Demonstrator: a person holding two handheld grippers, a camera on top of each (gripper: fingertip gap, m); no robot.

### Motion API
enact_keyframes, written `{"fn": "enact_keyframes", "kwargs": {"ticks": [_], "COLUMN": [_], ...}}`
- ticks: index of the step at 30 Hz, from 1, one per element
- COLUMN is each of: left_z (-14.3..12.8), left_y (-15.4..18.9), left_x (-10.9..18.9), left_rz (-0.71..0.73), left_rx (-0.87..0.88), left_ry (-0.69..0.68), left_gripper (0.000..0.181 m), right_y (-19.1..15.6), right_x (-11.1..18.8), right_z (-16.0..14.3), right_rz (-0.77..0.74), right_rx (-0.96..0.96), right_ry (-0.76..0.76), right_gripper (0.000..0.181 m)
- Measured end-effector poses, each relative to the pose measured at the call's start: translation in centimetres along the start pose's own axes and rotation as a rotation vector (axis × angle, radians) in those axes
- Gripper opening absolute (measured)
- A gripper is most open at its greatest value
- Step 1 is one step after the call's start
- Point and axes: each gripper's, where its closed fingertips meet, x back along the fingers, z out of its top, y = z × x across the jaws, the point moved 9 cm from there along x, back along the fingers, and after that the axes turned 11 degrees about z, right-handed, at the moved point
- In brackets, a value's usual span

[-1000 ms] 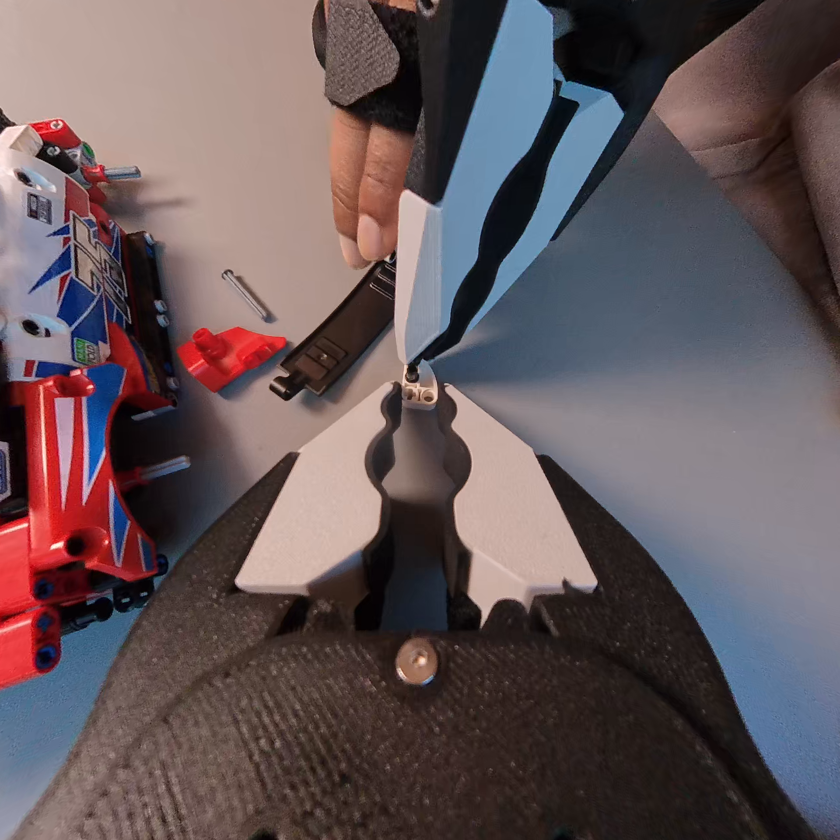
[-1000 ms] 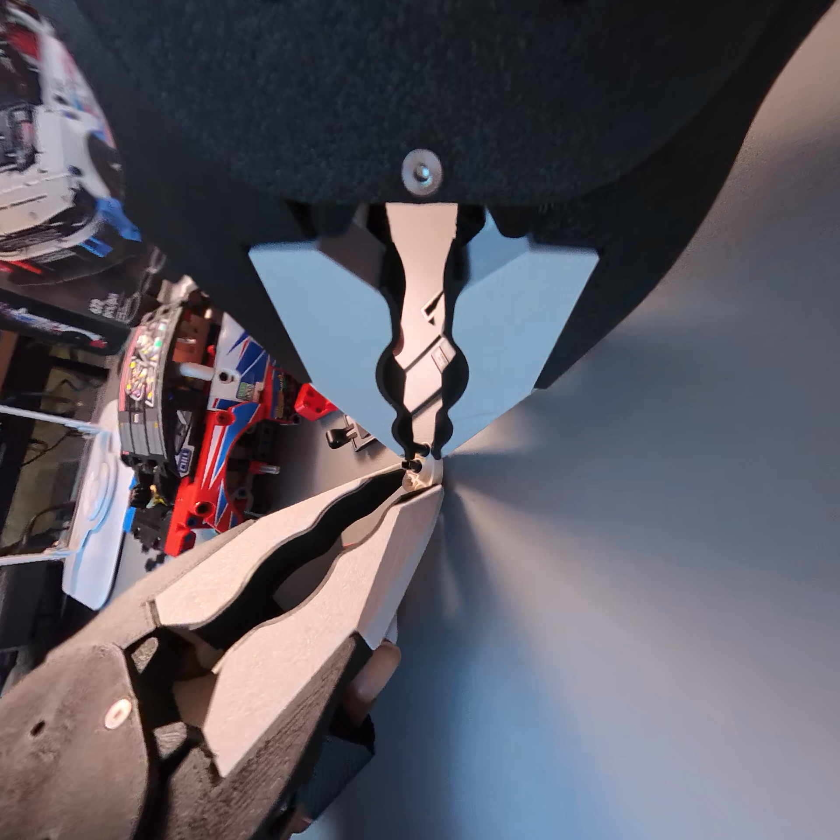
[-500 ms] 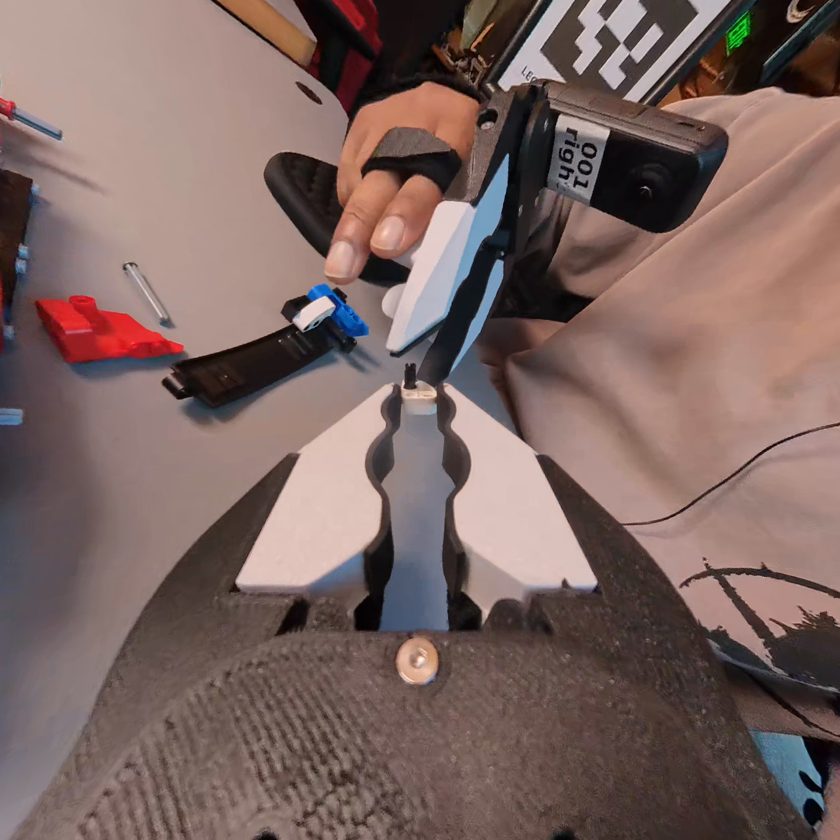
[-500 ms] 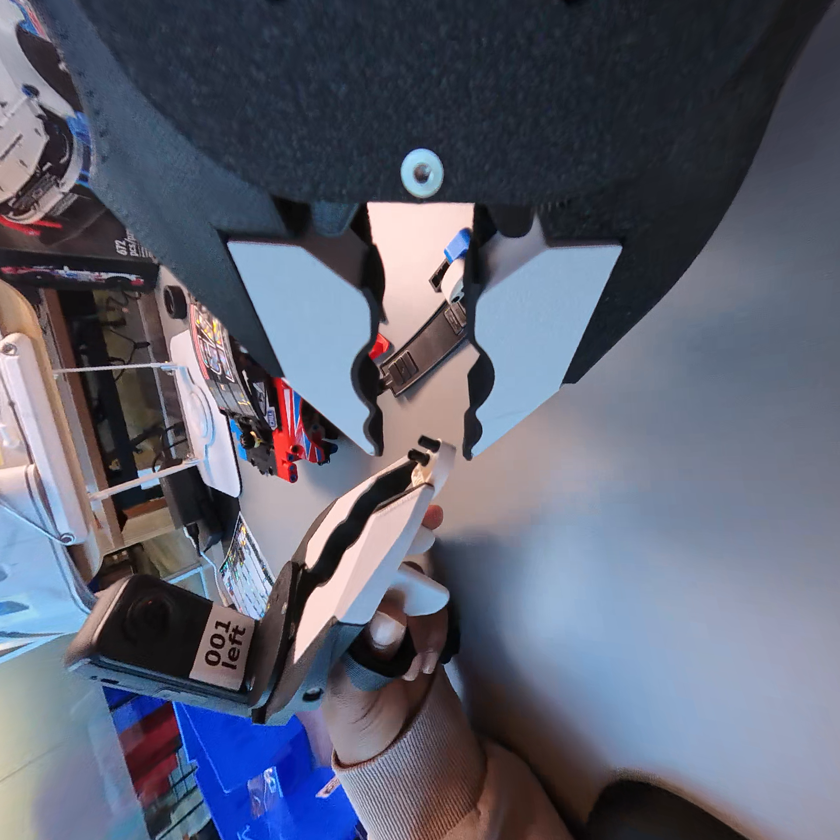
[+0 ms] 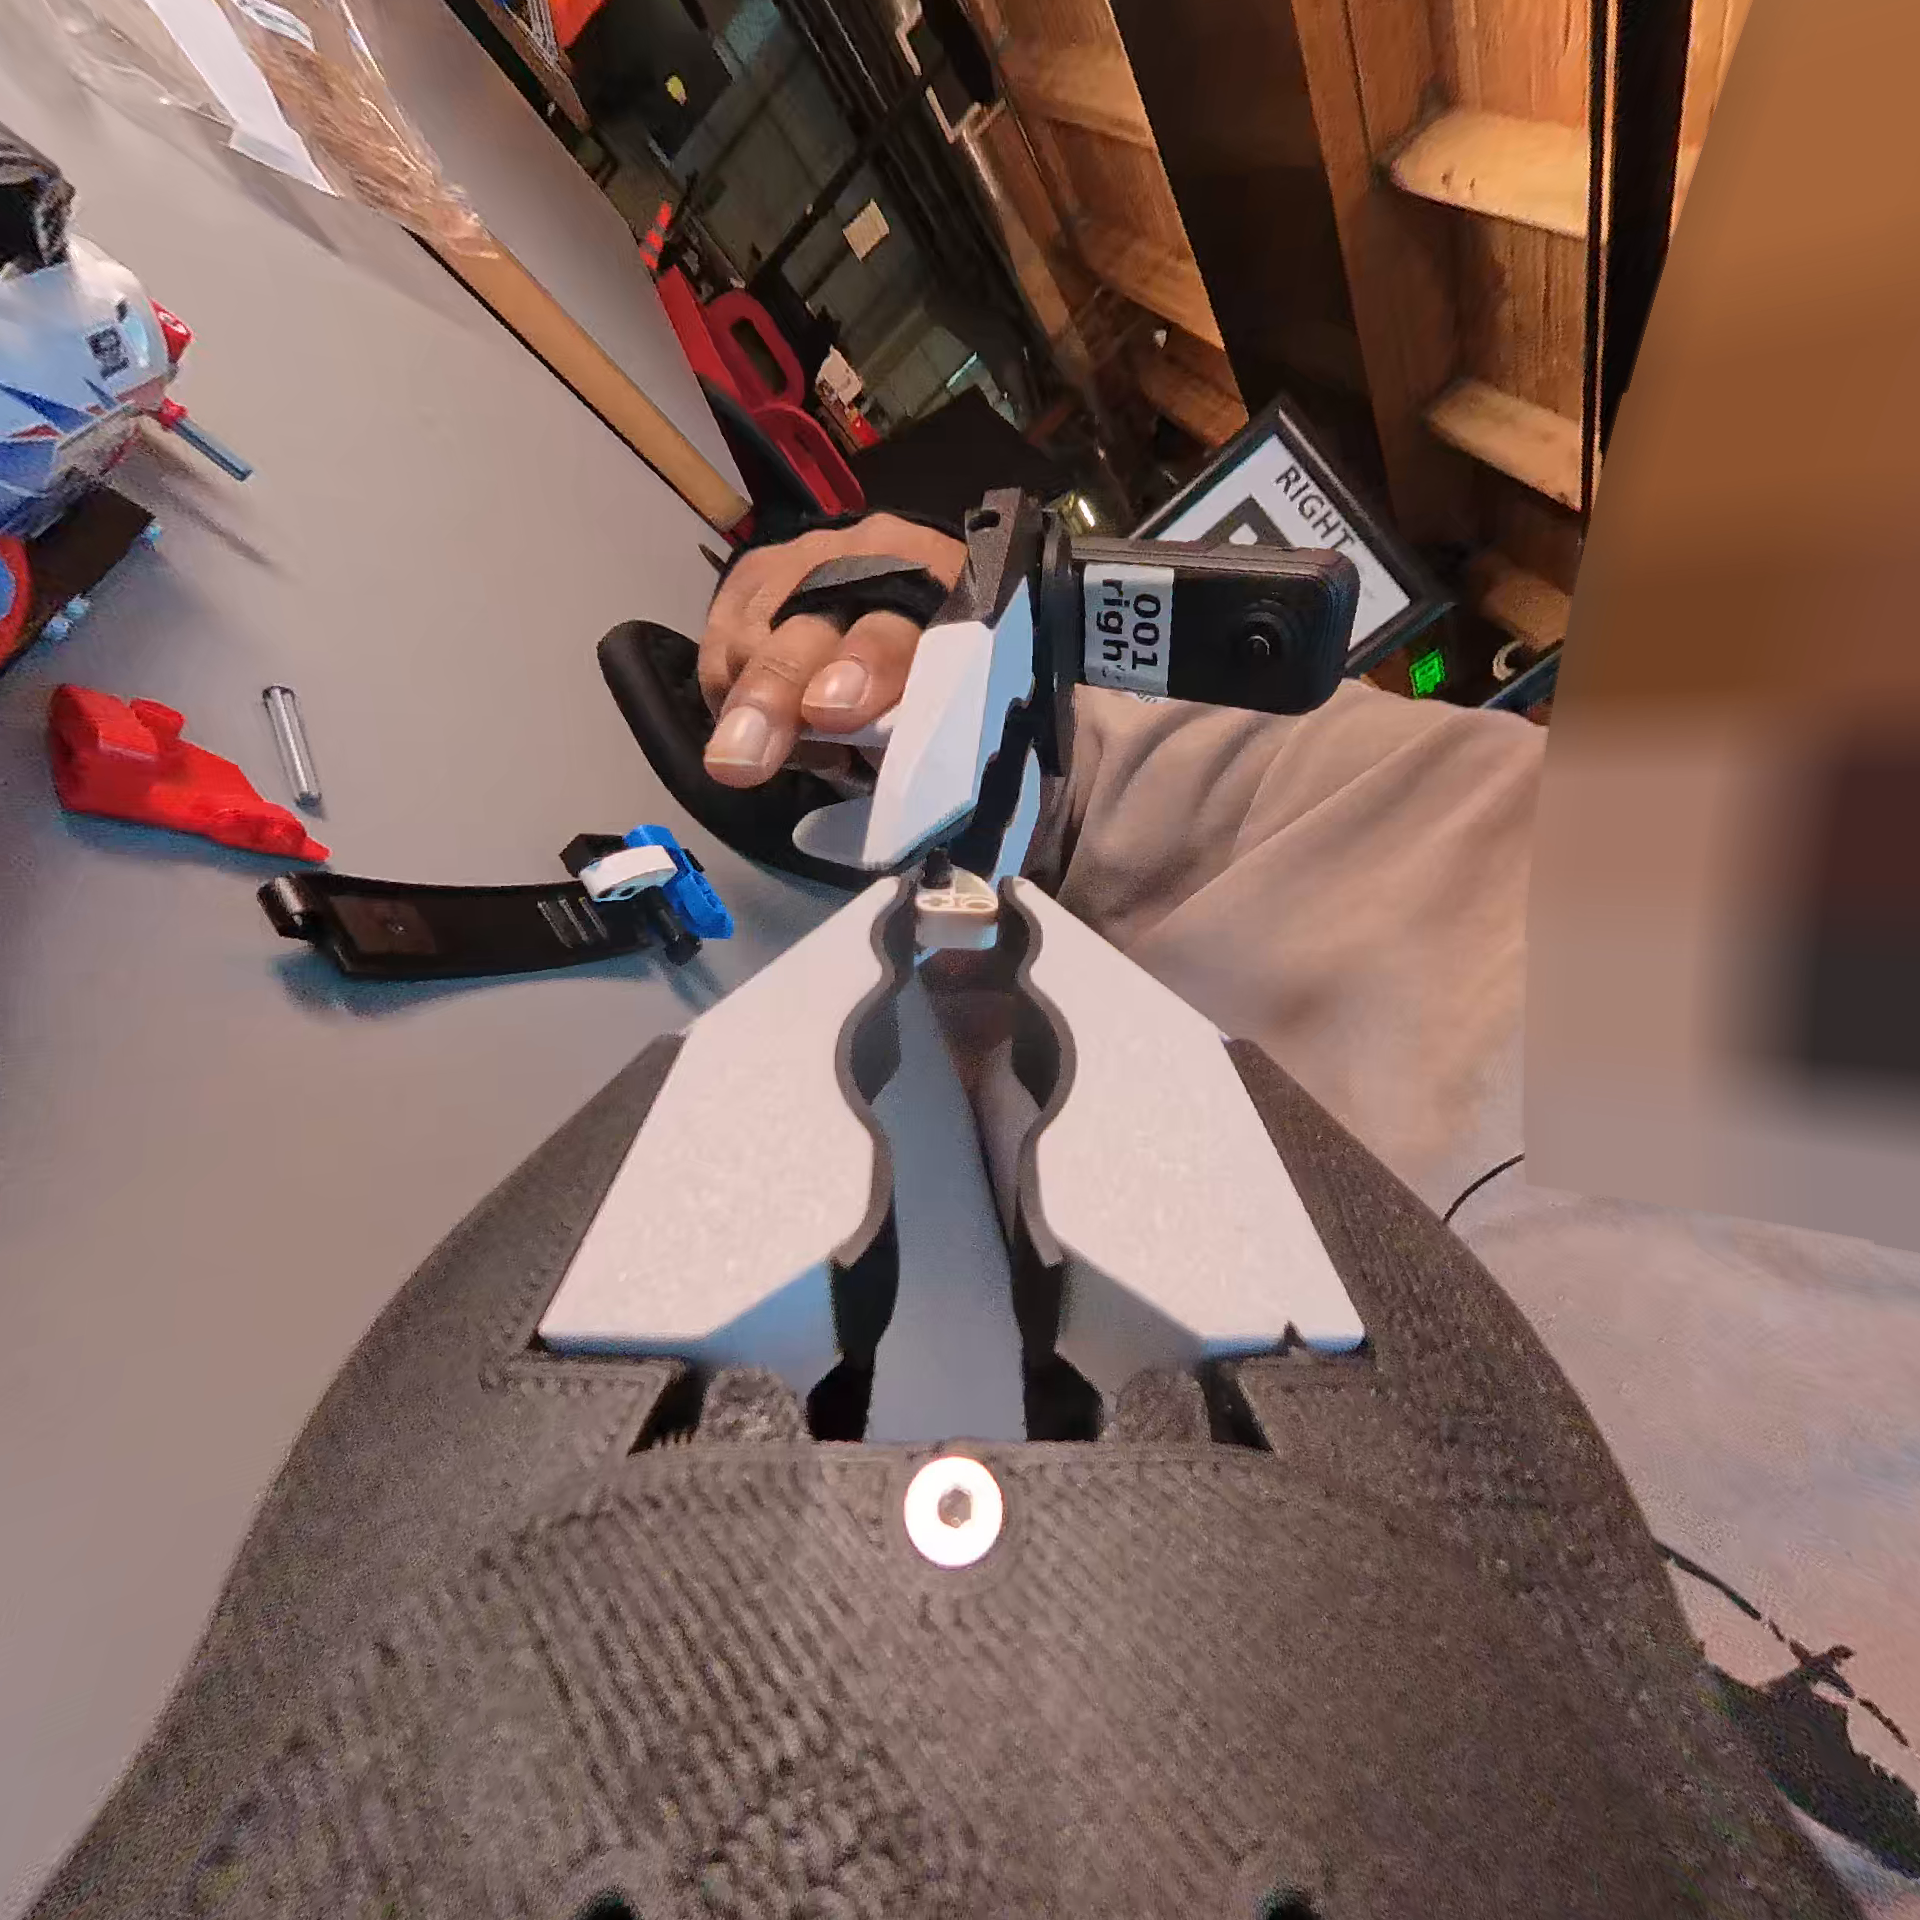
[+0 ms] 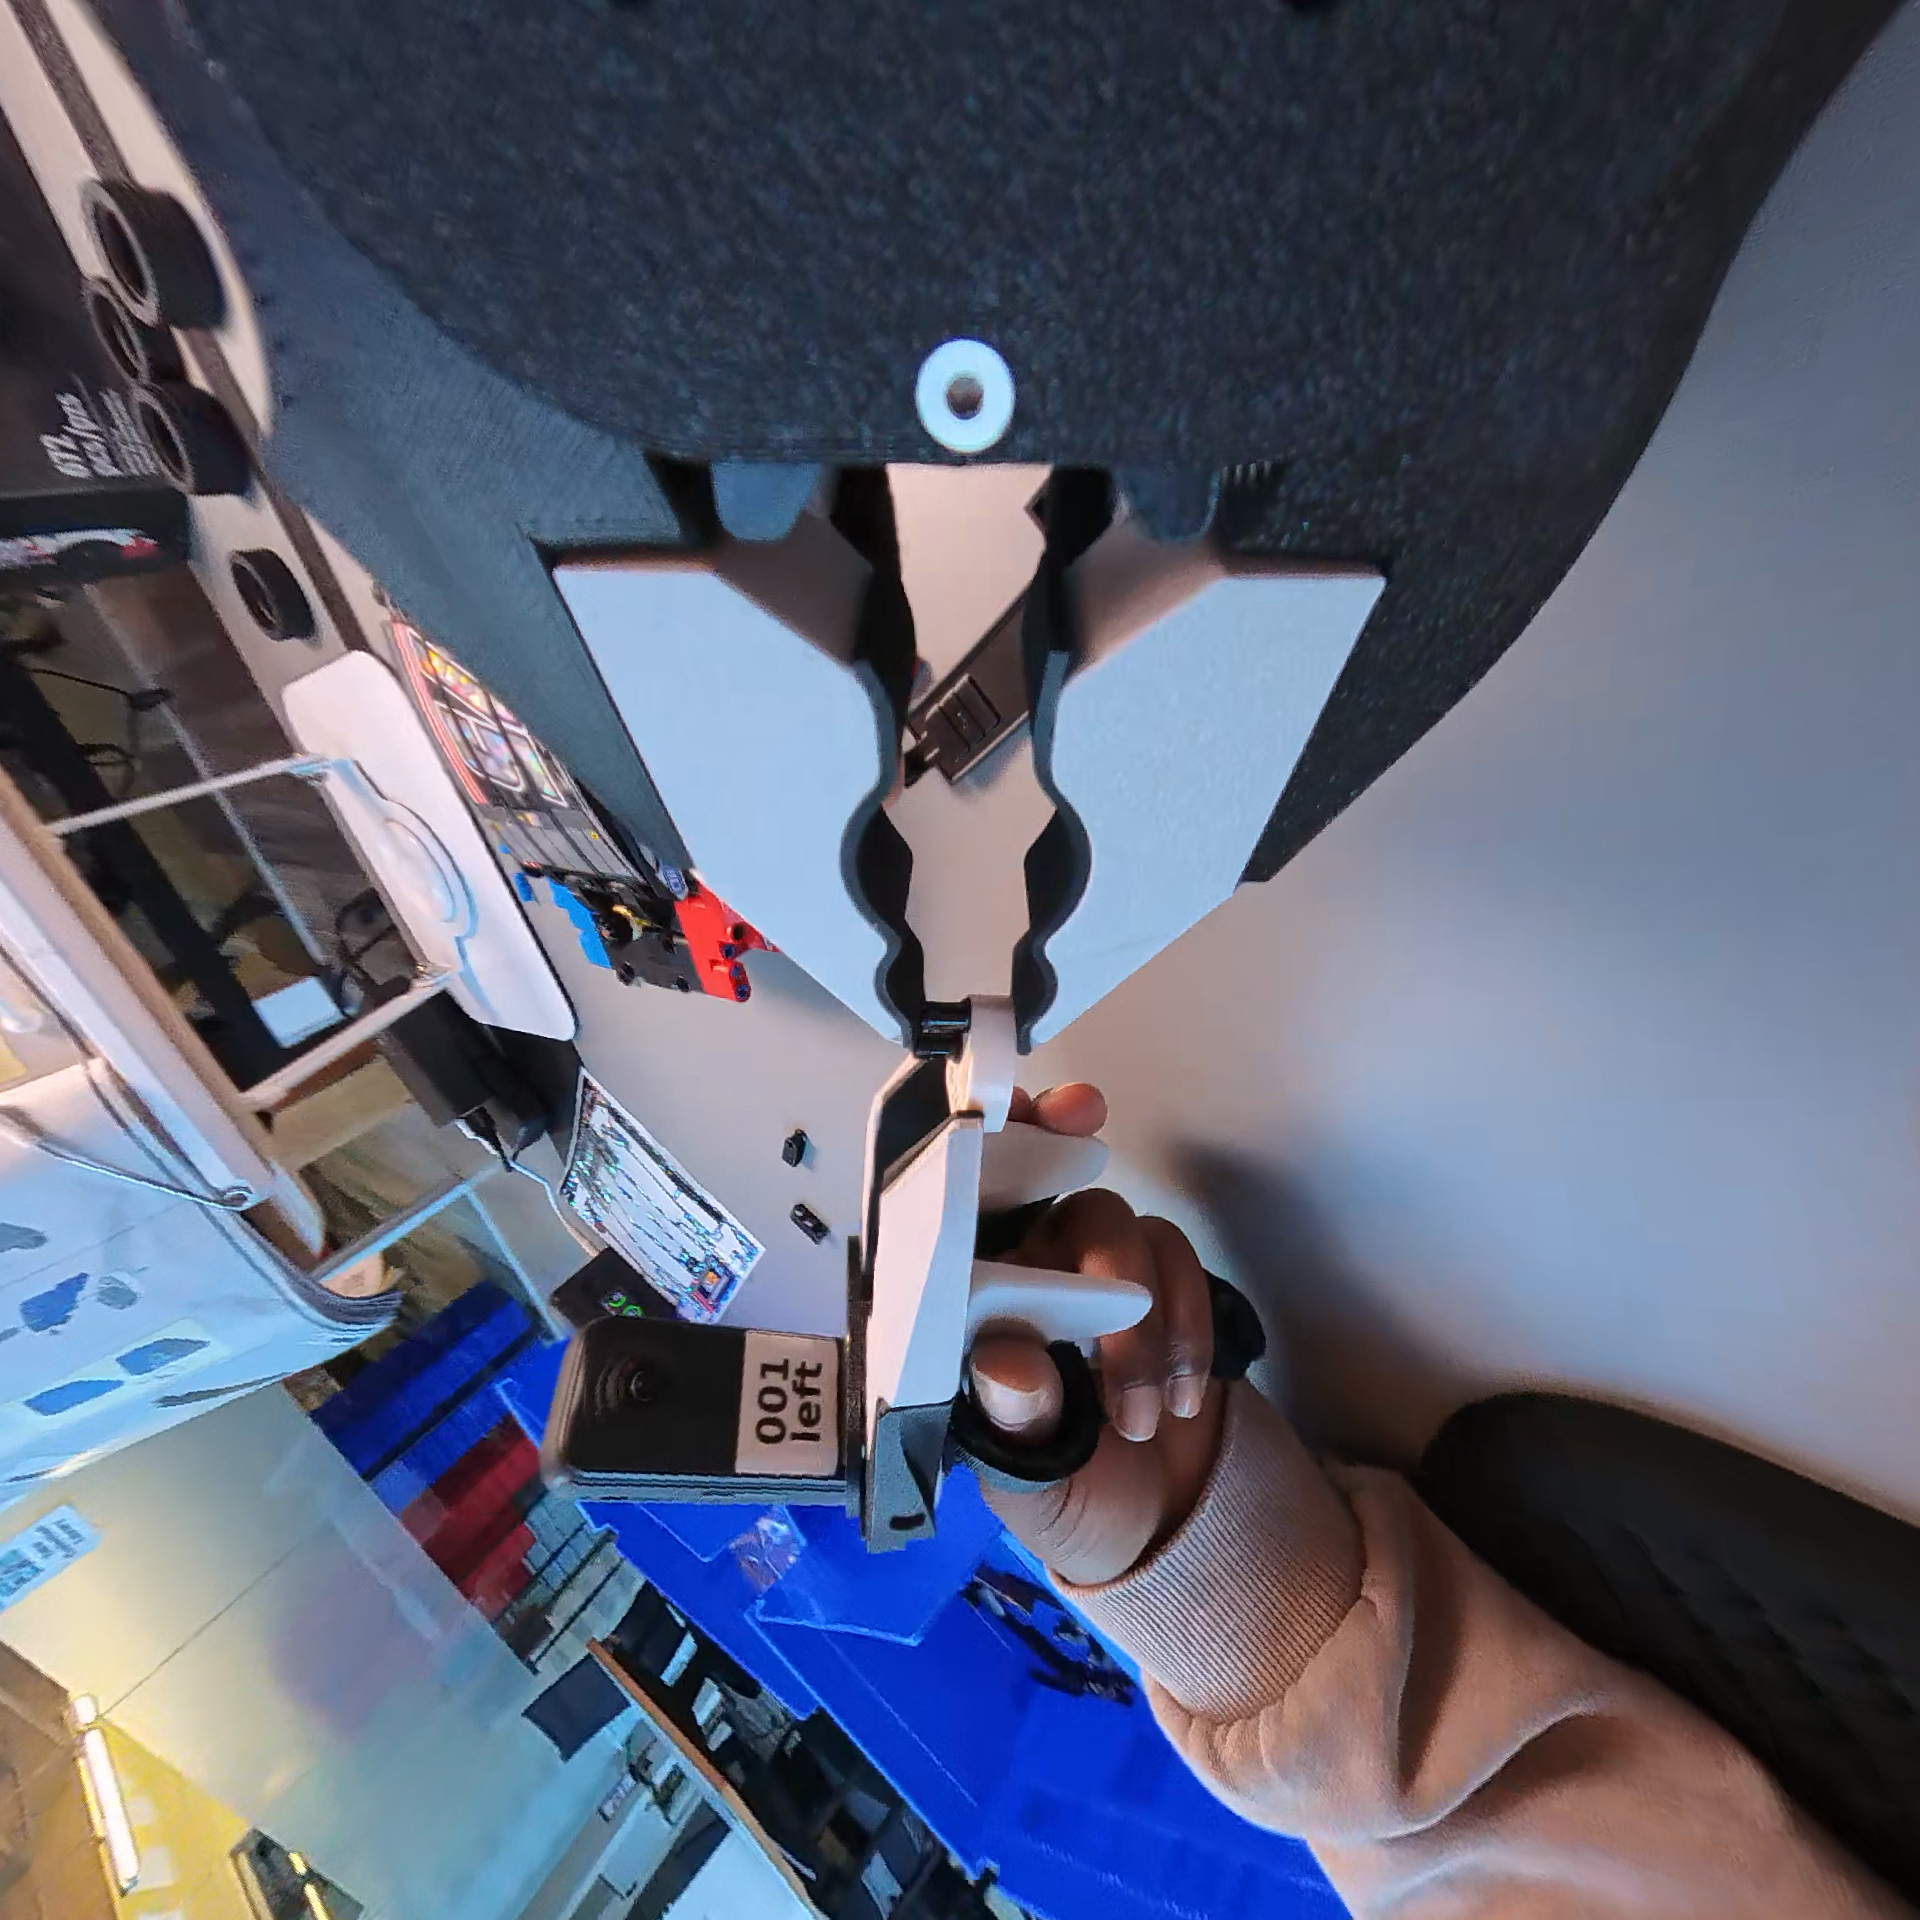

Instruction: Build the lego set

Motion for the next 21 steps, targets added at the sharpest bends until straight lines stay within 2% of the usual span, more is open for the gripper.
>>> {"fn": "enact_keyframes", "kwargs": {"ticks": [6,11,17,19,21], "left_z": [-0.4,-0.7,-0.4,-0.4,-0.8], "left_y": [1.0,1.6,1.7,1.5,1.4], "left_x": [0.9,1.2,0.9,1.0,1.2], "left_rz": [0.077,0.135,0.249,0.267,0.343], "left_rx": [0.072,0.092,-0.075,-0.099,-0.203], "left_ry": [0.114,0.219,0.349,0.363,0.355], "left_gripper": [0.013,0.012,0.012,0.012,0.013], "right_y": [1.5,2.1,2.8,2.8,2.6], "right_x": [-0.4,-0.6,0.9,1.7,2.0], "right_z": [0.2,0.0,-1.1,-1.4,-1.5], "right_rz": [0.102,0.109,0.032,0.026,0.006], "right_rx": [-0.042,-0.077,-0.114,-0.119,-0.075], "right_ry": [0.064,0.133,0.194,0.219,0.201], "right_gripper": [0.014,0.015,0.018,0.019,0.019]}}
